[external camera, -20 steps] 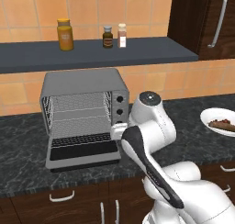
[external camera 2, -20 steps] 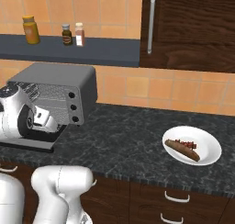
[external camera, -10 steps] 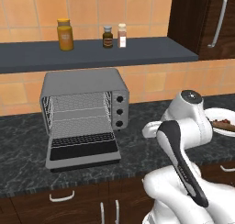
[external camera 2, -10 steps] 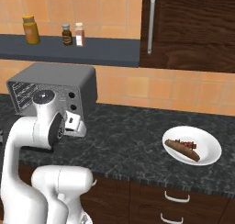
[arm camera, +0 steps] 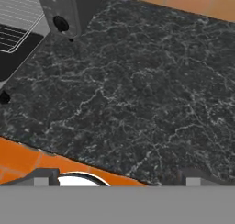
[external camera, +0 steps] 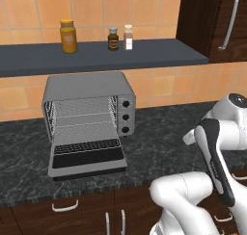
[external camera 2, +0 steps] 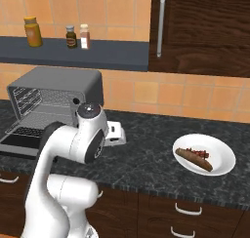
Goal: Pick up the kebab skewer and baguette bread, and place them inside the toaster oven. Close the toaster oven door and start by setting the timer.
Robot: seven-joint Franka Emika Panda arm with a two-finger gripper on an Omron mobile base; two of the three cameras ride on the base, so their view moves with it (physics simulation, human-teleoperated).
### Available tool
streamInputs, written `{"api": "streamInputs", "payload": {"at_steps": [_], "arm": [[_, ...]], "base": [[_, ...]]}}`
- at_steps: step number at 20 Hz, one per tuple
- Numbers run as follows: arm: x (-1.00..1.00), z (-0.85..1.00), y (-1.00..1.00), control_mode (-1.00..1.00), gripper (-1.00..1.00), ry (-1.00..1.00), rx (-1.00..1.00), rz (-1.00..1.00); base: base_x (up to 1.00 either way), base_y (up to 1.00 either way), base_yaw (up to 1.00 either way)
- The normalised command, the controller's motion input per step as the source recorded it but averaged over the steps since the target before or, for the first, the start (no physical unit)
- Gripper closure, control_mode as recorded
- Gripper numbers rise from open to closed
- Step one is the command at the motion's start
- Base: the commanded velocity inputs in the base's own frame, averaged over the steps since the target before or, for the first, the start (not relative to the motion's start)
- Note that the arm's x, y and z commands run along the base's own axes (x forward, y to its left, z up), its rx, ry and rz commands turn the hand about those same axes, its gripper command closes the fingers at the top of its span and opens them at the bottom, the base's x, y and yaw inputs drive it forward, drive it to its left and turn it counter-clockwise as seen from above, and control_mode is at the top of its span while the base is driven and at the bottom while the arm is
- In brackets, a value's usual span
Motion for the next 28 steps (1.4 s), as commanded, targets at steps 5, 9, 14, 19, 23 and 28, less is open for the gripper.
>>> {"api": "streamInputs", "payload": {"at_steps": [5, 9, 14, 19, 23, 28], "arm": [[0.18, 0.10, -1.00, -1.00, -1.00, 0.07, -0.05, 0.00], [0.19, 0.06, -1.00, -1.00, -1.00, 0.15, 0.00, -0.02], [0.24, 0.00, -1.00, -1.00, -1.00, 0.01, -0.01, 0.00], [0.35, -0.26, -0.83, -1.00, -1.00, 0.05, -0.08, 0.04], [0.57, -0.20, -0.69, -1.00, -1.00, 0.00, -0.01, 0.12], [0.47, -0.24, -0.59, -1.00, -1.00, 0.03, 0.00, 0.11]], "base": [[0.00, 0.00, 0.00], [0.00, 0.00, 0.00], [0.00, 0.00, 0.00], [0.00, 0.00, 0.00], [0.00, 0.00, 0.00], [0.00, 0.00, 0.00]]}}
